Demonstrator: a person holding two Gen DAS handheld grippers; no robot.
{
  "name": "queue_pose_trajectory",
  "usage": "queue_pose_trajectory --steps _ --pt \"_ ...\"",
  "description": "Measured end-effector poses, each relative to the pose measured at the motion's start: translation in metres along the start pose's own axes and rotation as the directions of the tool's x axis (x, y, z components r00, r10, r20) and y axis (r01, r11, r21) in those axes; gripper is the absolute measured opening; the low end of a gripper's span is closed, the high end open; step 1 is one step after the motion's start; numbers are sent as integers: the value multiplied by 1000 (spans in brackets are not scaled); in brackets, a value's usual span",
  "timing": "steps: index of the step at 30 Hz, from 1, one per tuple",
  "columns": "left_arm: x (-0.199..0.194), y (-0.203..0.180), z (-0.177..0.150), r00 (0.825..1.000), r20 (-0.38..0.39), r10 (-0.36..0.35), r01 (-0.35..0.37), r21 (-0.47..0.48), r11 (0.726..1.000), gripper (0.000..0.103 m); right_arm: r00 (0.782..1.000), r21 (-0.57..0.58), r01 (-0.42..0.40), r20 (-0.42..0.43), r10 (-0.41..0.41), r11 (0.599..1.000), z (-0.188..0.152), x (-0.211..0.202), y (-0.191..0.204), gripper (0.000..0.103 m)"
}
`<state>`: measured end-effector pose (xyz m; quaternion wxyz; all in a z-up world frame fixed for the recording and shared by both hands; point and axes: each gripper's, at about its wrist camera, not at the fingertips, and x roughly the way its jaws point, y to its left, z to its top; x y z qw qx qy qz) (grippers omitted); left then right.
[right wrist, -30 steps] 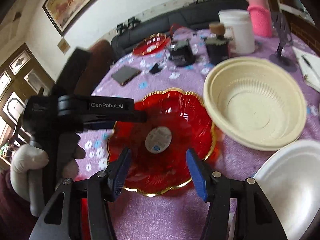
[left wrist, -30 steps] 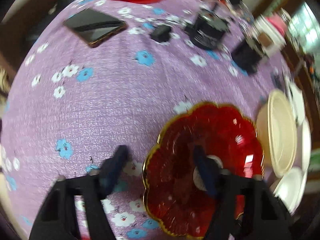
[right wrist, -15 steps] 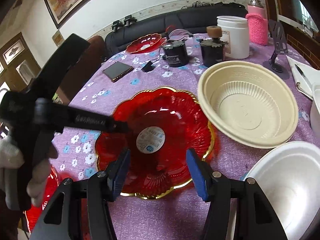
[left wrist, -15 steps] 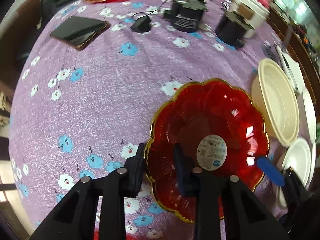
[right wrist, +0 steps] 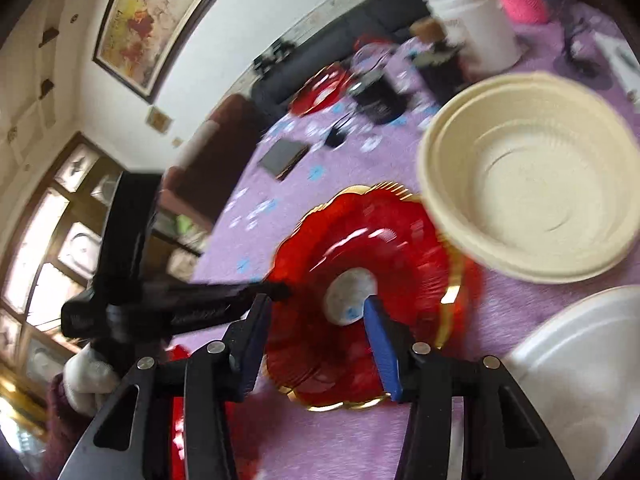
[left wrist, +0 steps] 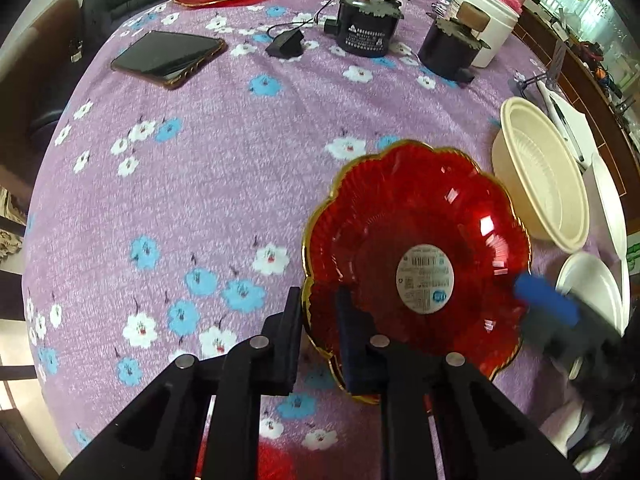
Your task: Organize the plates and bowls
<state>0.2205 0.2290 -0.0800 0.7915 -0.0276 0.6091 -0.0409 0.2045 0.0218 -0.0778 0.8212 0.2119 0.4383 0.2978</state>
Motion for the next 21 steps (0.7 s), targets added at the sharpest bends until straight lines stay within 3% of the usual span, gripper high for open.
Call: queue_pose_trajectory --steps 4,7,9,11,14,18,21 --pt "-3 10 -5 1000 5 20 -19 -23 1000 15 976 -16 208 74 -207 978 0 -13 -1 54" --pt "-3 15 -3 999 20 43 -42 -37 998 17 985 -10 170 26 -169 985 0 -3 -5 54" --pt "-1 17 -1 998 29 58 -56 -66 996 25 988 -21 153 7 -153 988 0 5 -2 54" --pt "3 18 0 997 26 67 -64 -88 994 49 989 -34 150 5 -150 988 -1 10 1 54" --pt "9 18 1 997 33 64 -60 -121 991 62 988 -60 152 9 -152 986 -3 21 7 56" --pt "11 -1 3 998 5 56 -55 -85 995 60 988 -97 148 -32 -152 984 -10 32 11 56" --pt "10 -6 2 995 7 100 -99 -80 992 49 979 -110 200 -11 -202 974 -12 32 11 49"
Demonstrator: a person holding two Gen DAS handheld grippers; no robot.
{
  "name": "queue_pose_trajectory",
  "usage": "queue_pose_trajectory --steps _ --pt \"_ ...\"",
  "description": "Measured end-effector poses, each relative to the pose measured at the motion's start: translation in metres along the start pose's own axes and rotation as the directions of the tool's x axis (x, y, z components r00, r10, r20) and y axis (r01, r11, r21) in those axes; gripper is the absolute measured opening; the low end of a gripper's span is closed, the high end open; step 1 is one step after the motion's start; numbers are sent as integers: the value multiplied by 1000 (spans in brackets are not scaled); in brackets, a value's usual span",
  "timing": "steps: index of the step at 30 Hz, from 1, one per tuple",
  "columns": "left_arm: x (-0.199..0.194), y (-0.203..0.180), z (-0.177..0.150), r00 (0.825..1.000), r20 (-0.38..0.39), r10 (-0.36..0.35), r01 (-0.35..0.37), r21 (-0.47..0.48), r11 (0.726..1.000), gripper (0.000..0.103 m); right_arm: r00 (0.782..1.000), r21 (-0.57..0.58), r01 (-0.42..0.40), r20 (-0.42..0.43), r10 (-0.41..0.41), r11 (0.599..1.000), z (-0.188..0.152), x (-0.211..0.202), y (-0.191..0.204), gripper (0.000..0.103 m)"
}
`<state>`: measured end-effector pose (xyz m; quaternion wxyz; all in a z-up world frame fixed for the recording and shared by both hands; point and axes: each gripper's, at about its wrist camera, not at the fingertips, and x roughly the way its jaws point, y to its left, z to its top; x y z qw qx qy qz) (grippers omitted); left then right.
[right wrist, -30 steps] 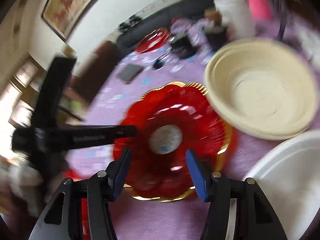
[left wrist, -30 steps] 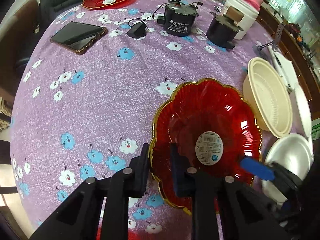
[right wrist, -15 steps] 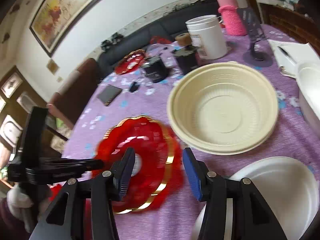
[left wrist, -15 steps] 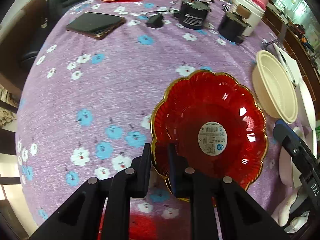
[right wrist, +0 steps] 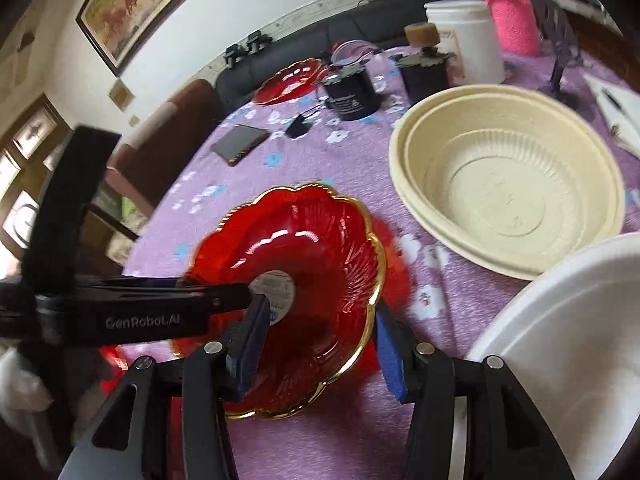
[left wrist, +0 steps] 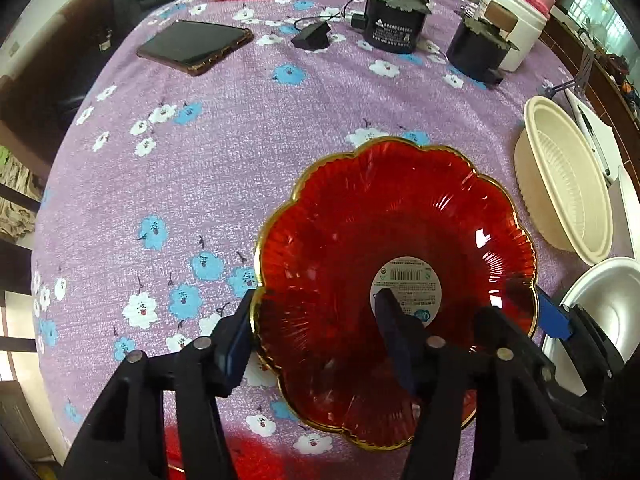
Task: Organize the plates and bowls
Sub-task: 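Lift the labeled red plate and stack it onto the large red plate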
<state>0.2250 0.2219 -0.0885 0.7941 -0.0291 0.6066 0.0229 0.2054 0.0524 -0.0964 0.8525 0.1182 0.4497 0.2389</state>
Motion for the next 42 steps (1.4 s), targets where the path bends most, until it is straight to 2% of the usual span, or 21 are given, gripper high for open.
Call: queue_pose_trajectory --steps 1,2,4,5,8,10,20,28,36,42 --pt "-2 5 0 1000 2 -7 7 -23 1000 35 1000 18 7 6 -7 1000 1 -2 -4 41" --pt "-4 13 0 1000 5 -24 24 -54 998 28 1000 49 -4 15 3 999 3 -5 -11 29" --pt "-10 25 -2 998 18 -54 55 -90 994 23 999 90 -48 15 47 995 7 -8 -20 15" --pt "-13 27 -4 998 27 -58 61 -92 994 22 998 104 -70 16 69 992 7 -10 -22 15" --pt "-33 23 -14 997 78 -2 7 -67 998 22 997 75 -74 39 71 994 6 -18 -13 15" --pt "-46 22 -19 994 106 11 -4 -66 998 23 993 66 -98 67 93 993 6 -27 -8 15" --pt "-99 28 -52 984 173 35 -20 -84 996 23 972 43 -204 127 197 978 5 -60 12 15" --pt "-138 56 -89 970 243 26 8 -139 990 22 950 -26 -268 160 269 963 -6 -88 51 15" --pt "-151 81 -128 961 278 2 58 -208 976 22 945 -50 -295 133 299 954 -25 -96 76 15" --pt "-165 90 -158 941 338 0 86 -239 967 21 947 -58 -299 110 303 953 -39 -101 90 15"
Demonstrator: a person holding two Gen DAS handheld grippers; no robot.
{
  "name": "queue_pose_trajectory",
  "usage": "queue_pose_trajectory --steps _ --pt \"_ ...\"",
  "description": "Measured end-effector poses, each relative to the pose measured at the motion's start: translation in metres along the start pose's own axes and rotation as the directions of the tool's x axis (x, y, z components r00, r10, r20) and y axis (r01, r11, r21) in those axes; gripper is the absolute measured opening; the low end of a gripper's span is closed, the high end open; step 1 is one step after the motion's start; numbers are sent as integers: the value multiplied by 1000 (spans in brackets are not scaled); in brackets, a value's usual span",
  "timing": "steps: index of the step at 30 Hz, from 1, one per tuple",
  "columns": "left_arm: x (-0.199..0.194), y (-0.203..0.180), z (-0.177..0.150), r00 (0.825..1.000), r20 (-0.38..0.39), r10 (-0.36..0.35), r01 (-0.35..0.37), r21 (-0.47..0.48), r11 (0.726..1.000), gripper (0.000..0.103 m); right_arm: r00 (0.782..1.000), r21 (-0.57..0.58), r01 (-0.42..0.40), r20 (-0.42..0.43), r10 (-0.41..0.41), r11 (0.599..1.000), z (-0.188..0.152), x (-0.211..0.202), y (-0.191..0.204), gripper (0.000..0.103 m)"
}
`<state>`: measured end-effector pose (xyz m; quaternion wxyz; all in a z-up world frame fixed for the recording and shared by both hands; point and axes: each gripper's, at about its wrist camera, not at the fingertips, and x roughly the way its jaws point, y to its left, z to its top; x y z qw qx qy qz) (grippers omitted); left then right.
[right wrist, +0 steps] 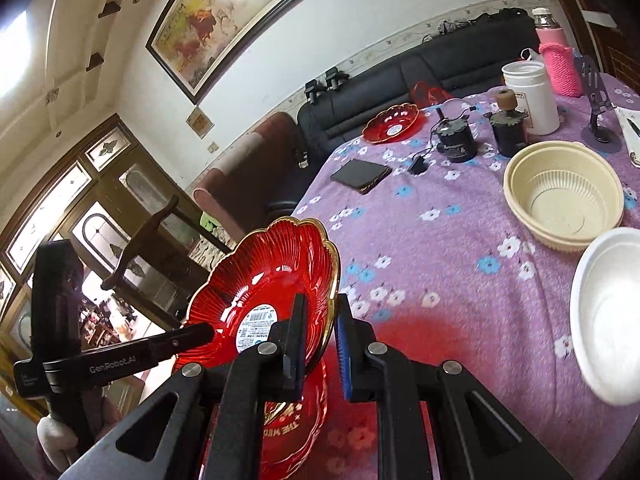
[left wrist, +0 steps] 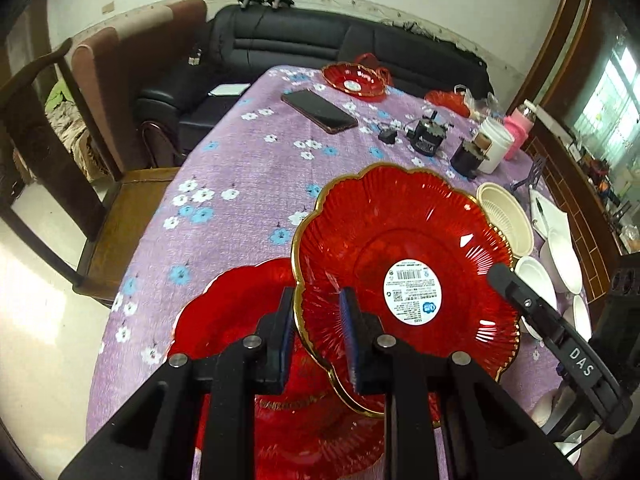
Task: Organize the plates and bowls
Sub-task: 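Lift the labeled red plate and stack it onto the large red plate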
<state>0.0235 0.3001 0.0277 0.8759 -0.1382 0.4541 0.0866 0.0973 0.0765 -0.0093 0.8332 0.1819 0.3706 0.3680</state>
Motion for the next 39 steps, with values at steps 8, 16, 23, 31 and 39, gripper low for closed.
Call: queue_pose_trajectory --steps 8,16,23,31,39 --pt "-18 29 -31 999 48 -25 29 -78 997 21 999 -26 3 -46 -4 1000 -22 4 22 15" --pt "-8 73 -64 998 32 -46 52 -197 979 21 992 -83 17 -123 -27 996 -49 26 43 15" --pt "19 96 -82 1000 -29 -8 1 -236 972 21 972 -146 70 -212 -100 987 -76 57 52 15" --pt "25 87 -81 1000 -18 22 -25 -193 981 28 956 -162 130 -242 -167 978 -83 69 46 15" --pt "25 73 -78 1000 -1 -23 22 -186 982 65 948 -208 181 -222 -226 961 -87 70 53 25"
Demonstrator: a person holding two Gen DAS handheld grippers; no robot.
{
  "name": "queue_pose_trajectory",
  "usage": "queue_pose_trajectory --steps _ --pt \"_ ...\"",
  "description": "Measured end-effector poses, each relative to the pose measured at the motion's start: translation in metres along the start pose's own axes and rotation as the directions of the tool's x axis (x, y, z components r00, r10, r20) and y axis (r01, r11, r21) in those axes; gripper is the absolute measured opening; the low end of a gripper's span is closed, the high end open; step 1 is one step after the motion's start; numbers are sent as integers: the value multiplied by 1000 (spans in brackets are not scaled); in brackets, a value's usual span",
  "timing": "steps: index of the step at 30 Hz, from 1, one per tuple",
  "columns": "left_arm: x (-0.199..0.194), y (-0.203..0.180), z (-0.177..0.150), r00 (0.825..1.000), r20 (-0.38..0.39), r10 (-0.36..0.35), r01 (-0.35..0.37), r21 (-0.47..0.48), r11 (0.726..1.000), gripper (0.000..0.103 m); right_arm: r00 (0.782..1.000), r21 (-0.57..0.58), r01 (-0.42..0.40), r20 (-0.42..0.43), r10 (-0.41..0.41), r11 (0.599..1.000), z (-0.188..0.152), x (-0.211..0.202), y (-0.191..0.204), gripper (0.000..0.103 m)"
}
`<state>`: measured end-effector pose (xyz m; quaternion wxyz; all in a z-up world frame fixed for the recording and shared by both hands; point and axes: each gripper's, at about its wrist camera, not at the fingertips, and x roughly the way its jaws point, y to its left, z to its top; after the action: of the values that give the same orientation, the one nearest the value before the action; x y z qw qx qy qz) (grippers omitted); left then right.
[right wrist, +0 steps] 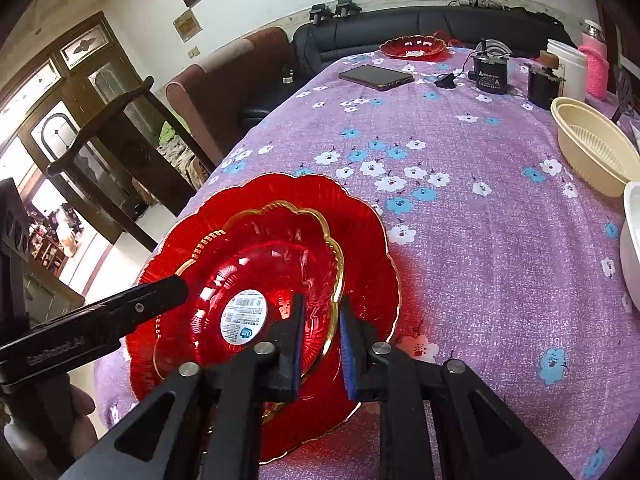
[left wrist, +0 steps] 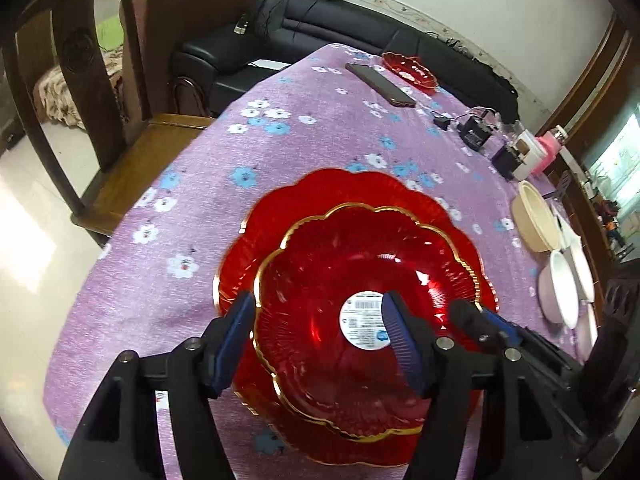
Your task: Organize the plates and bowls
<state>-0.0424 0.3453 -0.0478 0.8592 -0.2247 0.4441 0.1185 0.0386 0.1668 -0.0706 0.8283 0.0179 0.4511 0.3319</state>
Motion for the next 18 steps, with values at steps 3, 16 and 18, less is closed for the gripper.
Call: queue_pose_trajectory --steps 3,16,18 --pt "-4 -1 0 999 12 -34 34 -16 999 65 1000 -22 3 17 -3 1000 -1 -2 4 35" --pt "-67 -32 -16 944 282 168 -179 13 984 84 972 -169 107 226 -68 980 -1 -53 28 70" --pt "-73 -38 -18 924 315 216 -234 20 972 86 967 -165 112 247 -69 980 -3 -63 25 73"
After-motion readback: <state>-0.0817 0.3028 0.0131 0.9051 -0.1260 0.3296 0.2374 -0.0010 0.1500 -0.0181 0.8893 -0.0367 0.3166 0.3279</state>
